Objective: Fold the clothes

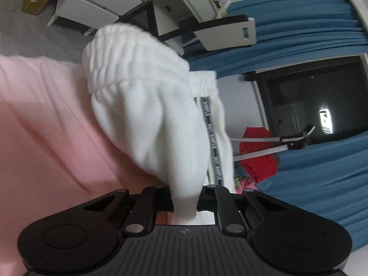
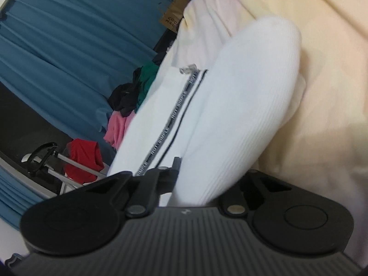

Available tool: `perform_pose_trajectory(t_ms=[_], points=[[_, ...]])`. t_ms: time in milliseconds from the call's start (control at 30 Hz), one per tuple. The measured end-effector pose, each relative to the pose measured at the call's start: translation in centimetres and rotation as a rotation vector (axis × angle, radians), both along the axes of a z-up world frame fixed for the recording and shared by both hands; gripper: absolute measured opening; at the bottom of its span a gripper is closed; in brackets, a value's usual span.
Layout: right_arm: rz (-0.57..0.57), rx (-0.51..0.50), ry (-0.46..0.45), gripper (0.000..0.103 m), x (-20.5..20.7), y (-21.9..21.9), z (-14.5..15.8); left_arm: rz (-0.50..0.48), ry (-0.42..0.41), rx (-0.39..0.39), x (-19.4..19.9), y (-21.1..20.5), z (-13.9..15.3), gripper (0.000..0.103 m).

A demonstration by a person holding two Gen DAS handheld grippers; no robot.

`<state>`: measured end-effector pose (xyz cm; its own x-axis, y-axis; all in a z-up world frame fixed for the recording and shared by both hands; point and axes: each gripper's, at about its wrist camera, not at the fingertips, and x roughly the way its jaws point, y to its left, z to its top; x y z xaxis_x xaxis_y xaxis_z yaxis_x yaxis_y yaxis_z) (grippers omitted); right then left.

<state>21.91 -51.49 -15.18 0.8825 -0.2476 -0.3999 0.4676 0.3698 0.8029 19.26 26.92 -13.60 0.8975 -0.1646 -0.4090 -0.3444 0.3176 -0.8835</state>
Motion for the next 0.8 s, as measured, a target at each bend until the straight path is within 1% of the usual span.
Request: perform_pose_trajectory(t_ms=[100, 400, 500, 567, 700, 767, 800], points=[[-0.003, 0.017, -0.013, 0.014, -2.7, -0.6, 0.9, -0.009, -0.01, -0.01, -1.4, 0.1, 1.6, 0.012], [0.035, 0.089, 0.024, 0.014, -10.0, -1.1, 2.8, -0.08, -0.004, 0.007, -10.0, 2.0, 6.2, 0.012], [0.048, 0.113, 0.037, 0.014, -12.5, -1.2, 3.4, -0.091, 0.036, 0.016, -12.9, 2.4, 6.6, 0.012], [0.053, 0.126, 0.041, 0.014, -13.0, -1.3, 3.0, -0.104, 0.062, 0.011, -15.7, 3.1, 6.0, 0.012], [0.062, 0.152, 0.049, 0.014, -13.9, -1.5, 2.0, -0.119, 0.13, 0.107, -16.5, 2.3, 5.9, 0.016], [0.067, 0.165, 0.054, 0.014, -14.3, -1.6, 1.6, -0.119, 0.143, 0.142, -16.8, 2.0, 6.1, 0.018], [0.069, 0.171, 0.056, 0.014, -14.6, -1.6, 1.3, -0.118, 0.15, 0.169, -16.9, 1.7, 6.4, 0.022]])
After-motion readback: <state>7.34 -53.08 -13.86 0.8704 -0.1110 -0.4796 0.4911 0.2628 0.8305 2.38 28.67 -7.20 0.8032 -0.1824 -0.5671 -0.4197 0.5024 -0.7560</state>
